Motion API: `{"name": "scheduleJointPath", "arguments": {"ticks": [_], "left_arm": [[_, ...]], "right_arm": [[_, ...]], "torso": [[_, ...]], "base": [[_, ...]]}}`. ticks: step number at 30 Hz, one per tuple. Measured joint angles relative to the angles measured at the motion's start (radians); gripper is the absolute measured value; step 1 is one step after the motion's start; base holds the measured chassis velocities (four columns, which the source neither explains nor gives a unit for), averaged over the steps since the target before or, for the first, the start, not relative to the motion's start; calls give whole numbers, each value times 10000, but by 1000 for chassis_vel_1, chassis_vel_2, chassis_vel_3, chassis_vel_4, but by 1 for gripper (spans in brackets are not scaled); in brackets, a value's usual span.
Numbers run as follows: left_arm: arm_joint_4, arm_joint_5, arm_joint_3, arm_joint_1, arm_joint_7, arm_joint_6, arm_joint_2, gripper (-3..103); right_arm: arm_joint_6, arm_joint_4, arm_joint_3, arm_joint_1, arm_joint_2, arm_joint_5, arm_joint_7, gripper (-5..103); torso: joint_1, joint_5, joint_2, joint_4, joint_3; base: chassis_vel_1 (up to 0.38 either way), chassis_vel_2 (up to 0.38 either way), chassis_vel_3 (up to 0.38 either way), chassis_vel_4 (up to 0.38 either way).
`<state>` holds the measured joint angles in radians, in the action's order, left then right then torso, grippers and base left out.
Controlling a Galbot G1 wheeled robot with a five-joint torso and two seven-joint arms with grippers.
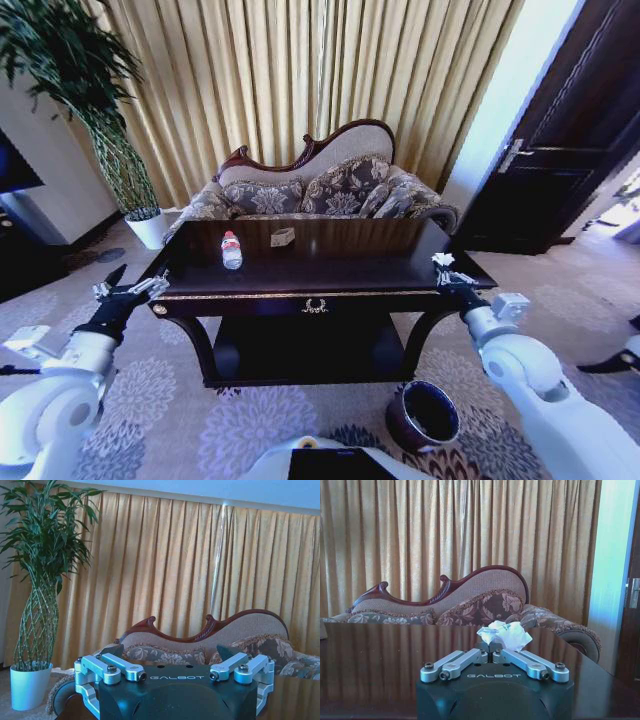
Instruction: Move to the front of the table and place the trash on the table into the trash bin.
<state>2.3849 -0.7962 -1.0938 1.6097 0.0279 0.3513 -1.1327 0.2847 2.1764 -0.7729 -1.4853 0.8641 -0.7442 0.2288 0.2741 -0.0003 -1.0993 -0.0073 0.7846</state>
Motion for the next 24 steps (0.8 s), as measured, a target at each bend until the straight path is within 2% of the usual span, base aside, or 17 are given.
{"name": "scheduleJointPath", "arguments": {"ticks": [14,19,24], "left_arm": [[79,6,-9,9,0,-2,-29,100],[82,9,-36,25,0,-10,-38,100],[81,9,-57,27,0,-15,-38,100]], "right_arm": [[-39,10,-36,-108,77,59,-7,0],[-216,-126,63,-138,145,218,-183,0],[-732,-717,429,-63,310,761,-320,0]], "torso": [[-1,0,-1,0,0],[-1,0,-1,-1,-1],[-3,0,-2,-2,-2]], "base": [[117,-116,-125,118],[103,-106,-119,99],[50,-75,-60,62]]}}
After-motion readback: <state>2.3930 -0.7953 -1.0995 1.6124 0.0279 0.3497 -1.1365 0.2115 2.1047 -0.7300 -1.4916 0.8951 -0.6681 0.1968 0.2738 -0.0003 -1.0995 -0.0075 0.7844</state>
